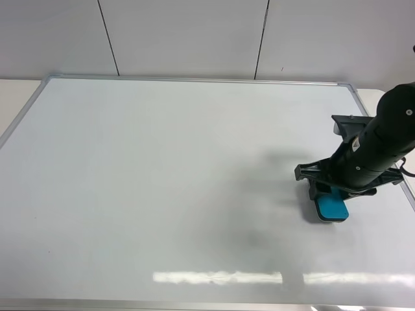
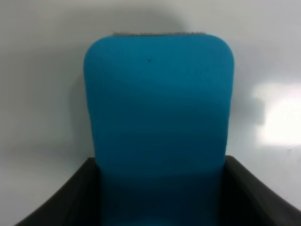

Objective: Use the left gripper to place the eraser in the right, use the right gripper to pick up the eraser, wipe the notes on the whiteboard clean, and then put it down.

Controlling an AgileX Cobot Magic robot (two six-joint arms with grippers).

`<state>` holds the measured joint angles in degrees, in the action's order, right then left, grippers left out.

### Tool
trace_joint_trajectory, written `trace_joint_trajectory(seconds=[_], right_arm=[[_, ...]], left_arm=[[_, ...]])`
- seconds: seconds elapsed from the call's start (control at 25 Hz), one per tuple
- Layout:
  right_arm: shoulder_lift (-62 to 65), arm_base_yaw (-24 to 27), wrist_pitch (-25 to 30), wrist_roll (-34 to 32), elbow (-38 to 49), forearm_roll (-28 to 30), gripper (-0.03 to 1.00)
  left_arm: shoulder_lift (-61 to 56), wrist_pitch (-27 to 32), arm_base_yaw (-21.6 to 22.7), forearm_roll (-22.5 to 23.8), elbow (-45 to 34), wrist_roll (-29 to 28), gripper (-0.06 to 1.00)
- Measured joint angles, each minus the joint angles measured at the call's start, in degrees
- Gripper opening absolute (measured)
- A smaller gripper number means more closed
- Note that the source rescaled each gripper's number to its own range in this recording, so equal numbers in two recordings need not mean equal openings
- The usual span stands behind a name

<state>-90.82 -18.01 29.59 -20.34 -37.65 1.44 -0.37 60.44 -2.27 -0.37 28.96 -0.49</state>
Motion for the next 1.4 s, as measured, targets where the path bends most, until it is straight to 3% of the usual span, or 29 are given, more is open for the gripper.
trace_joint_trajectory(seconds=[0.32,0.36,0.4,0.44,0.56,0.88,1.0,1.24,1.4], right_arm=[[0.0,-2.2,0.1,0.0,0.0,-0.5,0.03],[0.0,-2.2,0.1,0.0,0.0,-0.3,0.21],[0.0,-2.2,0.1,0.0,0.0,0.2,0.60],[0.0,-2.2,0.1,0.0,0.0,0.3,0.78],[0.0,-2.2,0.1,-0.8,0.0,0.5,0.95],[1.6,-2.2,-0.3,-1.7,0.0,0.5,0.99],[7.5,0.1,0.8,-1.8,0.0,0.5,0.99],[30.2,16.0,7.0,0.7,0.1,0.1,1.00],[45.2,24.7,14.6,4.0,0.1,-1.4,1.00]], left_arm=[[0.0,0.0,0.0,0.0,0.0,0.0,1.00],[0.0,0.0,0.0,0.0,0.0,0.0,1.00],[0.0,0.0,0.0,0.0,0.0,0.0,1.00],[0.0,0.0,0.0,0.0,0.0,0.0,1.00],[0.0,0.0,0.0,0.0,0.0,0.0,1.00],[0.0,0.0,0.0,0.0,0.0,0.0,1.00],[0.0,0.0,0.0,0.0,0.0,0.0,1.00],[0.0,0.0,0.0,0.0,0.0,0.0,1.00],[0.0,0.0,0.0,0.0,0.0,0.0,1.00]])
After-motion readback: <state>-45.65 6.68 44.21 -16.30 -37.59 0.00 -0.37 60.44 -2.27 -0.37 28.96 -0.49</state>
